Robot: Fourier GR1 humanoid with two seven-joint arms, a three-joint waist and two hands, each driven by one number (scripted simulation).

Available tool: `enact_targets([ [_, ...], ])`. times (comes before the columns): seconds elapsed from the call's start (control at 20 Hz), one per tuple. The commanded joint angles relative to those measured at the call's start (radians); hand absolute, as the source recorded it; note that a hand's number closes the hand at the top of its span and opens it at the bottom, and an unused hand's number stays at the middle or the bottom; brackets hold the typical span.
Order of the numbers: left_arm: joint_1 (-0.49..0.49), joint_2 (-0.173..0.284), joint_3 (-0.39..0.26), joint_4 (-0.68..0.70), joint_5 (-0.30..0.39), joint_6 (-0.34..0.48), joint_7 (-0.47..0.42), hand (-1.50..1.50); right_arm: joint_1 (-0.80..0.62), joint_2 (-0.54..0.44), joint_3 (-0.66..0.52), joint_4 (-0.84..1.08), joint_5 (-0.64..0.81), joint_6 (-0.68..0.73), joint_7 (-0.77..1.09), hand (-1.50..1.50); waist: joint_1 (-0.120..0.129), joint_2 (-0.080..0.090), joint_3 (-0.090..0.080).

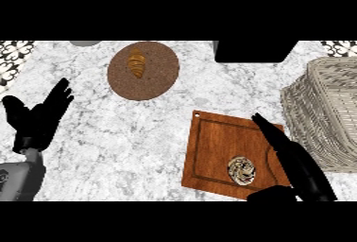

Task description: Pick the cupcake from the cutting board and place it in the basket

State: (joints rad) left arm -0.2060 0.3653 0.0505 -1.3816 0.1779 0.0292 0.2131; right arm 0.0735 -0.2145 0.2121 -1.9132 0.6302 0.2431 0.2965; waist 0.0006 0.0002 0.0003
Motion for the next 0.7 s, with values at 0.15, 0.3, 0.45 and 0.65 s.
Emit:
enact_targets([
  [0.15, -0.036, -0.033, 0.018, 0.034, -0.037, -0.002, -0.014, 0.00, -0.032, 0.056, 0.082, 0.188, 0.129, -0.052, -0.029, -1.50, -0.001, 0.001, 0.000],
  [0.3, -0.037, -0.015, 0.040, -0.024, -0.030, -0.028, 0.071, 0.00, 0.017, 0.056, 0.087, 0.103, 0.128, -0.008, 0.015, -1.50, -0.002, -0.001, 0.000],
  [0.45, -0.006, -0.048, 0.048, -0.035, -0.054, -0.032, 0.044, 0.00, -0.021, 0.014, -0.016, 0.201, 0.080, -0.008, -0.117, -1.50, -0.002, 0.000, 0.000],
  [0.65, -0.058, -0.052, 0.072, 0.073, -0.078, -0.041, -0.010, 0.00, -0.056, -0.006, -0.066, 0.131, 0.028, 0.083, -0.081, -1.50, -0.004, 0.000, 0.000],
])
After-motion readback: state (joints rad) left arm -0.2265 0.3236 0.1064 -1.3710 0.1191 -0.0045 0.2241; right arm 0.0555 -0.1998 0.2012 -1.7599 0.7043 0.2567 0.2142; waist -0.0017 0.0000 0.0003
